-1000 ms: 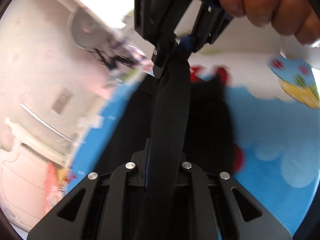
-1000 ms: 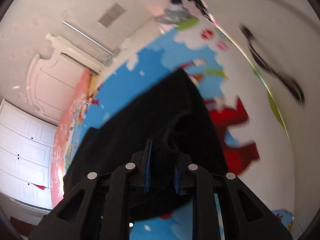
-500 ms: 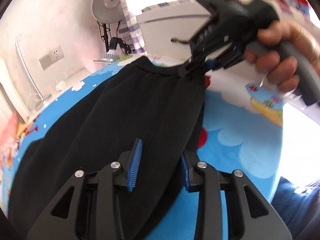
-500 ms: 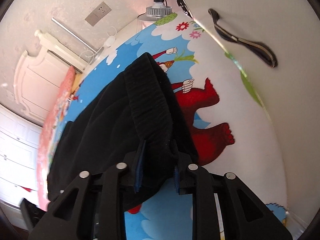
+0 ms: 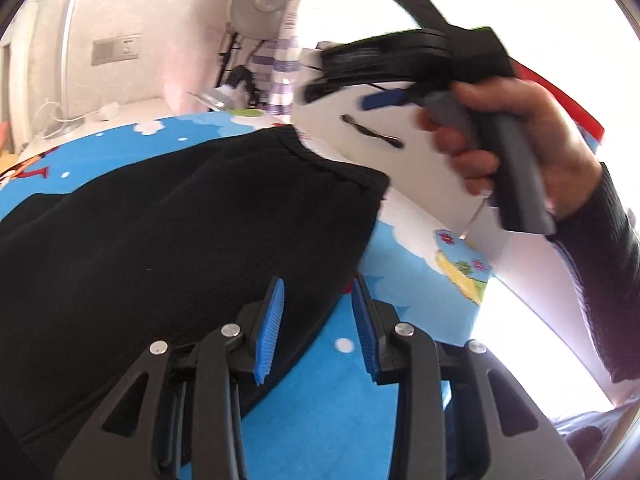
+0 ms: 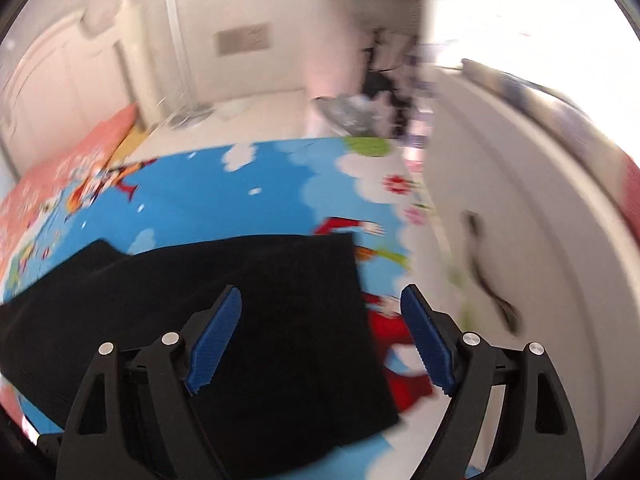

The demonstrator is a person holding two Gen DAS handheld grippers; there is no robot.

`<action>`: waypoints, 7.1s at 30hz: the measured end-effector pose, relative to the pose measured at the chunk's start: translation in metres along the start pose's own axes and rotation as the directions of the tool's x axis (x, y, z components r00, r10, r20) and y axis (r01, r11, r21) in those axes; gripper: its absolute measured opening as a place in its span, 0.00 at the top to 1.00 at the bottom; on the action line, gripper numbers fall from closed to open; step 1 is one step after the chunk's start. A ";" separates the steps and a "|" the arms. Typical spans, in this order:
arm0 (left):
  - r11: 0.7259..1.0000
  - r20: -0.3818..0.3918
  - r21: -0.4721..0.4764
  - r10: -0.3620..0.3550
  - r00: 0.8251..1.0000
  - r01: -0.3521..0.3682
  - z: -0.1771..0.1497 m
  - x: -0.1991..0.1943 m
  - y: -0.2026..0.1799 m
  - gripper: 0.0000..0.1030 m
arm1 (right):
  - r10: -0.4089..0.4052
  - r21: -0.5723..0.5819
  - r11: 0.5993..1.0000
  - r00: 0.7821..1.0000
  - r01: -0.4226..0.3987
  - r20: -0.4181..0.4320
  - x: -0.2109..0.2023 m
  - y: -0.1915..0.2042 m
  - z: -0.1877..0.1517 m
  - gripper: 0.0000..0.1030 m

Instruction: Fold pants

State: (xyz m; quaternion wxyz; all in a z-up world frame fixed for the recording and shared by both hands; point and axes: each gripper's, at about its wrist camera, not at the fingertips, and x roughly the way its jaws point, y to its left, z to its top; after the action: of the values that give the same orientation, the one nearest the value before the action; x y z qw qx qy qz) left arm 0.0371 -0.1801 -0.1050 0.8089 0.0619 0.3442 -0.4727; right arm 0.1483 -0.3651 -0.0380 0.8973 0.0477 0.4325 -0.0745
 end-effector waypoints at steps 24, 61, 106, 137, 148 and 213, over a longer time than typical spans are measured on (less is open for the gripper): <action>0.289 -0.235 -0.633 0.812 0.534 -0.718 -0.171 -0.289 0.288 0.77 | -0.014 -0.184 0.981 0.963 0.065 0.268 -0.024 0.140 0.019 0.17; 0.056 0.131 -0.990 0.705 0.697 0.130 -0.328 -0.434 0.364 0.60 | 0.302 -0.475 0.817 0.944 -0.327 -0.131 0.067 0.468 -0.069 0.12; 0.417 0.008 -0.228 0.904 0.427 -0.880 -0.061 -0.267 0.194 0.89 | 0.640 0.064 0.751 0.702 -0.657 -0.311 0.068 0.371 -0.021 0.12; 0.383 -0.028 0.341 0.917 0.398 -0.858 -0.105 -0.152 0.167 0.89 | 0.792 0.333 0.557 0.366 -0.761 -0.488 0.076 0.389 -0.038 0.12; 0.372 0.031 0.281 0.918 0.396 -0.885 -0.094 -0.178 0.149 0.89 | 0.744 0.252 0.544 0.321 -0.800 -0.586 0.088 0.466 -0.028 0.69; 0.090 -0.060 0.296 0.995 0.075 -0.951 -0.175 -0.181 0.162 0.31 | 0.136 -0.525 0.839 0.989 -0.146 -0.059 0.040 0.365 -0.081 0.33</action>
State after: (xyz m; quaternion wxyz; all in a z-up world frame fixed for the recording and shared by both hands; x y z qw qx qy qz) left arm 0.0237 0.1135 -0.1629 0.8565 0.4062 0.2669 0.1738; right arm 0.1746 0.0028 -0.1115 0.8747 -0.1679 0.4402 0.1137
